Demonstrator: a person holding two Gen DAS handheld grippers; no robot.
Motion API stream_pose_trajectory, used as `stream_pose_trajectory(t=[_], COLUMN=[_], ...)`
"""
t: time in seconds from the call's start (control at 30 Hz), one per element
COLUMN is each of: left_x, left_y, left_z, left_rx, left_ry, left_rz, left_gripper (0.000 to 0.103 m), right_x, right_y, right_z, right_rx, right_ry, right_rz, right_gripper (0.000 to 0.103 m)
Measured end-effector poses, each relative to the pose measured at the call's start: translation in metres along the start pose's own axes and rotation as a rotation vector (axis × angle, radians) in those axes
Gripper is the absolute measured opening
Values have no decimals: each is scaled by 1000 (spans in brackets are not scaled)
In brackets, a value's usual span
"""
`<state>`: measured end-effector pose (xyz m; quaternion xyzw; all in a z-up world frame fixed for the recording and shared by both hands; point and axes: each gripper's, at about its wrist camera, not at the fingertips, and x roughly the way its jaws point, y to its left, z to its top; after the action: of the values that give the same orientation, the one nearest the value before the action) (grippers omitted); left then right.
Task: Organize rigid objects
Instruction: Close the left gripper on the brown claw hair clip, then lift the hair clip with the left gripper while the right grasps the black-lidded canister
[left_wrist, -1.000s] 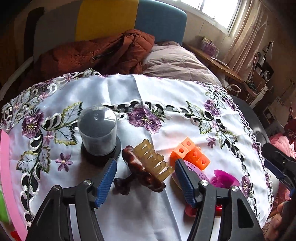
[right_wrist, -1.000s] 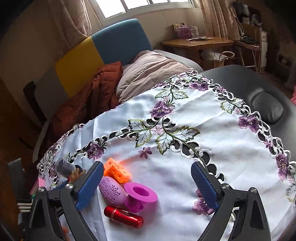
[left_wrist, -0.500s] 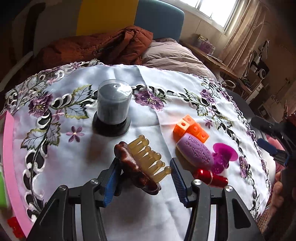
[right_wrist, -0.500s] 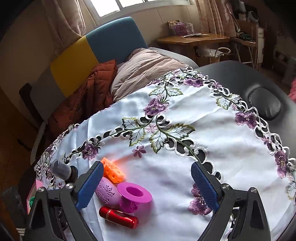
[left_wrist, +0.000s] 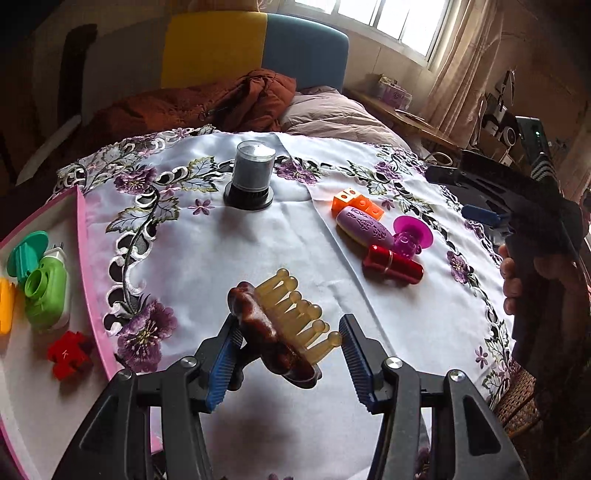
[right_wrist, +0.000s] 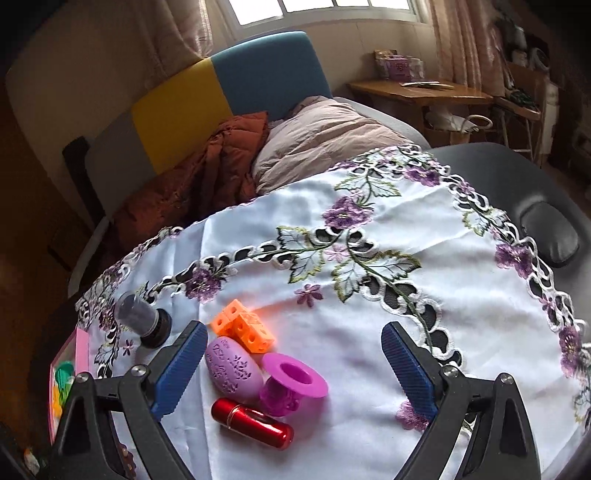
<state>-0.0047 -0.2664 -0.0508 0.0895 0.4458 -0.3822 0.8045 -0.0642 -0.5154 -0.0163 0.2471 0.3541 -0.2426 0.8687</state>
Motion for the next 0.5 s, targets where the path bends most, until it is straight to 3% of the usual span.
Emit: stream_pose_trajectory(t=[0.27, 0.5], left_x=[-32, -48], left_y=[16, 34], left_z=[-9, -14], left_rx=[-18, -54], left_ry=[-54, -81], left_rz=[0, 14], left_gripper=[55, 55], right_x=[4, 27], right_y=[57, 107], right_z=[-19, -19], right_rx=[-230, -284], right_ry=[25, 75], right_rz=[62, 129], right_gripper=[96, 96])
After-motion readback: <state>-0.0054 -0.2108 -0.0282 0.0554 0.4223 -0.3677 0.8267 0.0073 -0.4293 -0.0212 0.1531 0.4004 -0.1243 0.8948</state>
